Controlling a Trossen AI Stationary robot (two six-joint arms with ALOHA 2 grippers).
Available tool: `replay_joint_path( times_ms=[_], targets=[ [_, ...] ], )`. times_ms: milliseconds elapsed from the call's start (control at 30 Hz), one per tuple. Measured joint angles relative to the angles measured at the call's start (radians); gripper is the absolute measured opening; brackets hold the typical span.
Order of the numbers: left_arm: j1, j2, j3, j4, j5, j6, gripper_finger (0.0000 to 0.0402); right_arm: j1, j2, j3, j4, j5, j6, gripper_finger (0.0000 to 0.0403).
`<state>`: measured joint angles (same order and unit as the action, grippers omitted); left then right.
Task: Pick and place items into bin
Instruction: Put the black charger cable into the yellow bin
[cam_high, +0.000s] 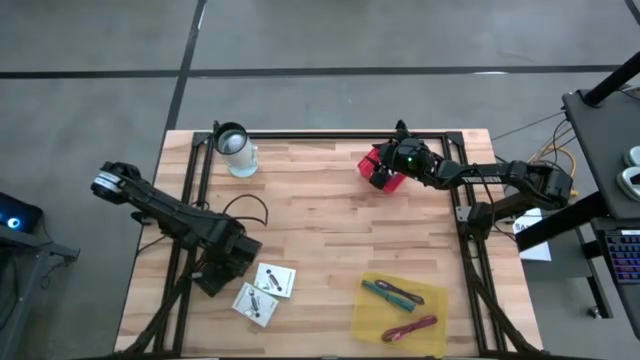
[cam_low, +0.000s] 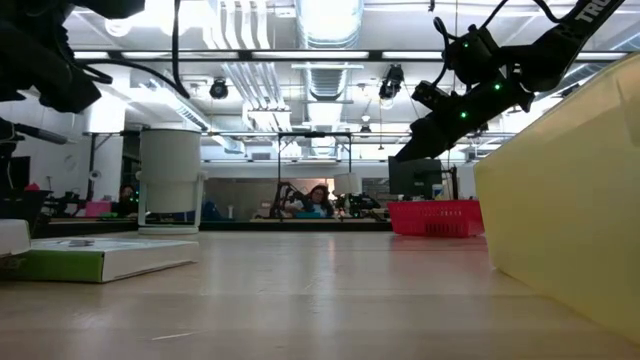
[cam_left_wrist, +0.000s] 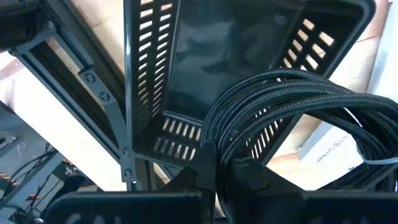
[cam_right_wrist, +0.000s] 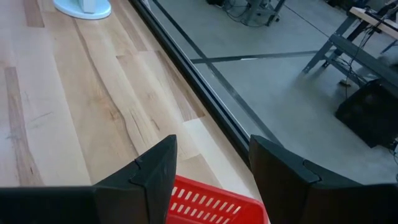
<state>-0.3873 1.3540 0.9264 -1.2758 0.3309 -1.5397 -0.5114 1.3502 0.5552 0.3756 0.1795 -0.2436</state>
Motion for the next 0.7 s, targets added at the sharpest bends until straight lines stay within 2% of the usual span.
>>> replay_joint_path(
  times_ms=[267,700],
  targets=[
    [0.000,0.000,-0.005,-0.057,0.000,-0.024,0.0001,0.000,0.000,0.000,0.000,0.000,0.000,0.0187],
    [0.001,0.000,-0.071,-0.014,0.002,0.030,0.0001,0.000,0.000,0.000,0.000,0.000,0.000,0.0187]
  ],
)
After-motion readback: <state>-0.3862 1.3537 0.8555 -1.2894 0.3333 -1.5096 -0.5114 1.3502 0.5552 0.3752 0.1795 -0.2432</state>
